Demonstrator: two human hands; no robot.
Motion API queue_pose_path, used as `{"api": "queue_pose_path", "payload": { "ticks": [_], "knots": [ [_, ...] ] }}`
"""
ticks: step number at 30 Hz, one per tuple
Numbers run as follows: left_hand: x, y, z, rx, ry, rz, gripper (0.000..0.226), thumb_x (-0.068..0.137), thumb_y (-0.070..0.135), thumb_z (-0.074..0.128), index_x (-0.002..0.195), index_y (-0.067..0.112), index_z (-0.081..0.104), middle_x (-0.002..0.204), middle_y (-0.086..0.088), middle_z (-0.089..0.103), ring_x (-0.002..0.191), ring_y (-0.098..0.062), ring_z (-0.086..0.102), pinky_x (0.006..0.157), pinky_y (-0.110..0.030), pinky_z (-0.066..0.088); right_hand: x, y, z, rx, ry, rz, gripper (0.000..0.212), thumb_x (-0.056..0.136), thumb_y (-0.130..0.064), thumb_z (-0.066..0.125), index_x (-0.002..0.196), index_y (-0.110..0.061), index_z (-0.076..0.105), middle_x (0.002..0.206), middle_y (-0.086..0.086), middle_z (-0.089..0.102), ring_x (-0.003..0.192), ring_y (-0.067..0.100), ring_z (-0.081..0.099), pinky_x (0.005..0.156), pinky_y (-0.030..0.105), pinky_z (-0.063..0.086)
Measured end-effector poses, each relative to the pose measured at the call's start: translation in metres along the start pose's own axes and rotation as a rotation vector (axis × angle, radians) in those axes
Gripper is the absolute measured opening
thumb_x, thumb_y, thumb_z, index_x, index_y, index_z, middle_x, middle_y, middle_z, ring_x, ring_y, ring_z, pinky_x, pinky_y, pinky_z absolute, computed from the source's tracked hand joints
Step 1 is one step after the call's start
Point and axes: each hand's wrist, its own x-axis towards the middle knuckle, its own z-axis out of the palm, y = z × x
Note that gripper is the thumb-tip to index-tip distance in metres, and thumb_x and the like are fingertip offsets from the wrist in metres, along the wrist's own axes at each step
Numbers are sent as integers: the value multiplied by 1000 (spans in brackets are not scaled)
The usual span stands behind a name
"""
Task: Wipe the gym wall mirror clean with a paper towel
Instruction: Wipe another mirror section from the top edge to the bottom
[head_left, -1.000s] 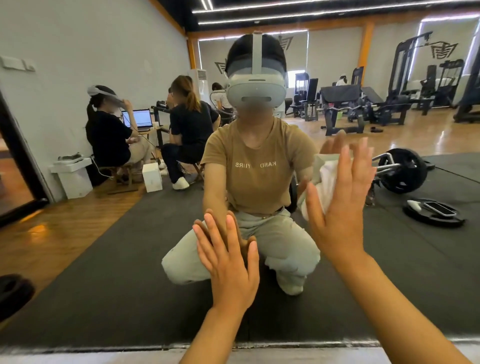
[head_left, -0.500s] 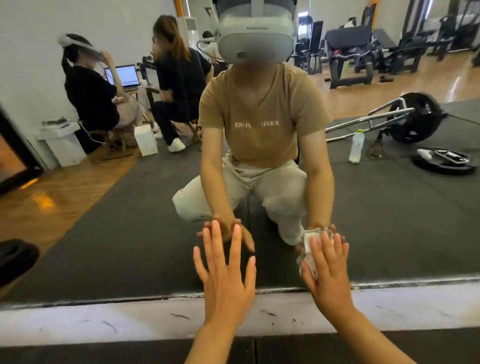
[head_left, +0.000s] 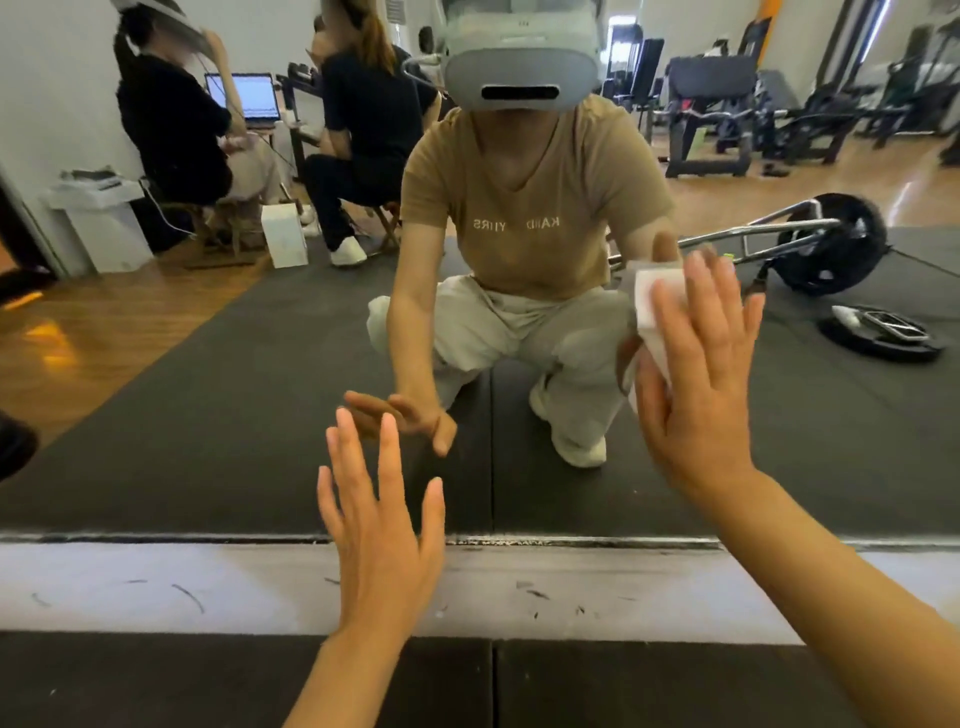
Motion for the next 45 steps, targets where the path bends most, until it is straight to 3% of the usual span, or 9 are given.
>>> {"api": "queue_pose_path", "payload": {
  "ticks": [4, 8, 12, 17, 22, 27, 35, 40, 45],
  "knots": [
    [1, 5, 2, -97, -9, -46, 74, 100, 44, 42, 160, 25, 3, 166, 4, -23, 154, -16, -12, 119, -50, 8, 45, -31, 12, 93, 224, 225, 44, 98, 3, 51, 141, 7, 43, 155, 29, 26, 149, 39, 13, 123, 44, -2],
    [-1, 2, -1, -120, -55, -52, 74, 100, 44, 38, 158, 37, -7, 164, 8, -27, 151, -9, -19, 117, -51, 9, 21, -51, 39, 42, 242, 250, 50, 96, -7, 51, 144, -2, 38, 159, 18, 22, 153, 24, 3, 122, 48, 0],
    [-3, -7, -5, -96, -92, -19, 73, 104, 44, 38, 155, 44, -14, 163, 9, -28, 150, -6, -21, 117, -49, 10, -33, -59, 62, 3, 55, 15, 70, 94, -12, 53, 156, -20, 24, 167, -4, 8, 154, 25, 6, 123, 51, 8],
    [-4, -12, -8, -74, -111, -10, 80, 98, 46, 40, 154, 46, -17, 163, 12, -27, 150, -5, -20, 118, -48, 9, -151, -73, 79, -232, -411, -336, 89, 83, -8, 59, 159, -14, 13, 168, 3, 4, 154, 28, 4, 125, 46, 2],
    [-3, -12, -9, -71, -109, 1, 81, 97, 45, 41, 153, 47, -18, 163, 14, -27, 149, -3, -21, 117, -48, 10, -142, -65, 73, -272, -500, -459, 102, 73, -1, 62, 160, -13, 9, 168, 5, 0, 154, 24, 8, 126, 41, 1],
    [-5, -12, -2, -69, -96, -2, 77, 98, 50, 36, 156, 43, -14, 165, 8, -24, 151, -8, -19, 117, -50, 12, -66, -66, 68, -176, -235, -324, 72, 90, -7, 57, 154, -14, 25, 167, 4, 10, 153, 24, 13, 125, 45, 7],
    [-3, -9, 13, -109, -50, -34, 77, 96, 54, 34, 157, 40, -11, 166, 4, -22, 151, -9, -18, 112, -55, 16, 59, -52, 28, -82, 254, 321, 49, 103, -11, 42, 150, 2, 35, 160, 23, 23, 150, 41, 14, 124, 46, 5],
    [-4, -18, 9, -86, -57, 30, 76, 96, 50, 34, 160, 36, -5, 167, 0, -17, 153, -13, -14, 110, -55, 18, 38, -69, 54, -50, 251, 328, 52, 101, -16, 42, 148, 6, 34, 158, 24, 21, 152, 32, 4, 123, 49, 4],
    [-5, -20, 4, -51, -69, 47, 74, 98, 48, 34, 160, 31, -3, 168, -4, -13, 154, -16, -11, 113, -54, 16, -9, -92, 82, -34, 52, 116, 68, 100, -22, 47, 159, -15, 14, 168, 1, 1, 154, 26, -2, 124, 48, 4]
  ]
}}
